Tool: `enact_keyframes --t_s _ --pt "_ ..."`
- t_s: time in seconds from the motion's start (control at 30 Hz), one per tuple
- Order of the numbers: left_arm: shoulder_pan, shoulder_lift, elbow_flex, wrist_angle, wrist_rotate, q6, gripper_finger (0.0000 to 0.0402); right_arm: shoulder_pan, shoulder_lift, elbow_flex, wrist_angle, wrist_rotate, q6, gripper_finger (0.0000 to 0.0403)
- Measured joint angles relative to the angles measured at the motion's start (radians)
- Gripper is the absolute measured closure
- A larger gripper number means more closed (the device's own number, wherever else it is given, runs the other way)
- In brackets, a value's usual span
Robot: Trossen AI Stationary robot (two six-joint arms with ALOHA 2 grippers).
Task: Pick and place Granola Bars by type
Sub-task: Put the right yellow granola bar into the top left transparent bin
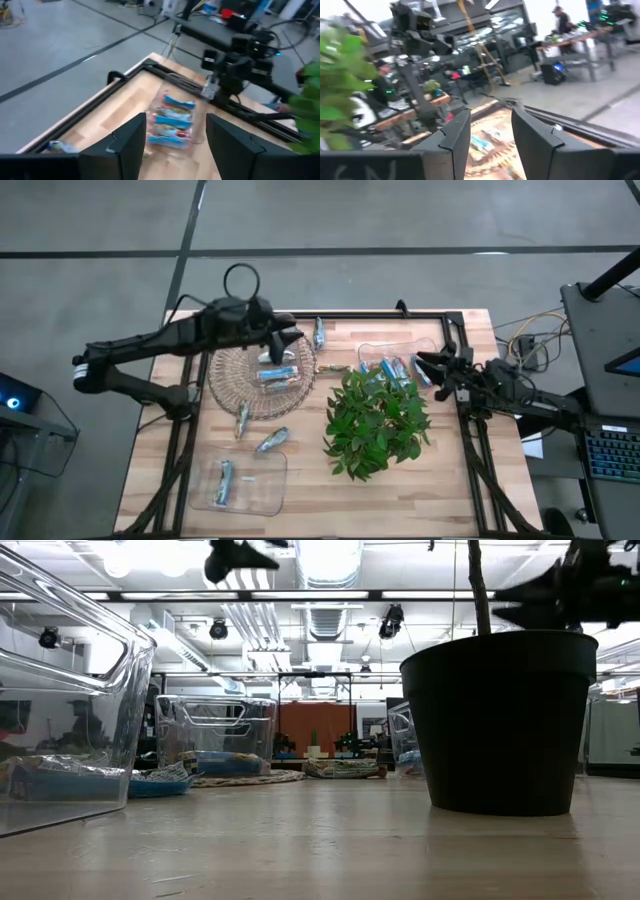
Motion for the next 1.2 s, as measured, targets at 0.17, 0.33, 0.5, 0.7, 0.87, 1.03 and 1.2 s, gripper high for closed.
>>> enact_keyframes --t_s 0.17,0.33,0.5,0.7,0.87,1.03,1.2 --pt "0.103 0.073 0.016 0.003 0.078 0.010 0.0214 0.000 0.001 -0.051 -0.004 0.100 0.042 0.0268" --pt "0.167 0.158 0.063 0.032 0.179 0.063 0.0214 0.000 -0.006 -0.105 -0.009 0.127 0.125 0.0275" --pt "0.217 0.282 0.132 0.007 0.224 0.153 0.0214 0.000 0.011 -0.108 -0.017 0.124 0.166 0.0277" --pt "0.233 0.467 0.292 -0.216 0.261 0.268 0.0214 0.000 0.019 -0.107 -0.019 0.120 0.157 0.0270" --pt "0.233 0.620 0.427 -0.389 0.259 0.375 0.0214 0.000 0.029 -0.107 -0.020 0.120 0.157 0.0268" --pt "0.234 0.758 0.550 -0.559 0.243 0.458 0.0214 0.000 0.029 -0.107 -0.020 0.120 0.157 0.0276" --pt "0.224 0.864 0.627 -0.622 0.188 0.485 0.0214 0.000 0.029 -0.107 -0.020 0.120 0.157 0.0280"
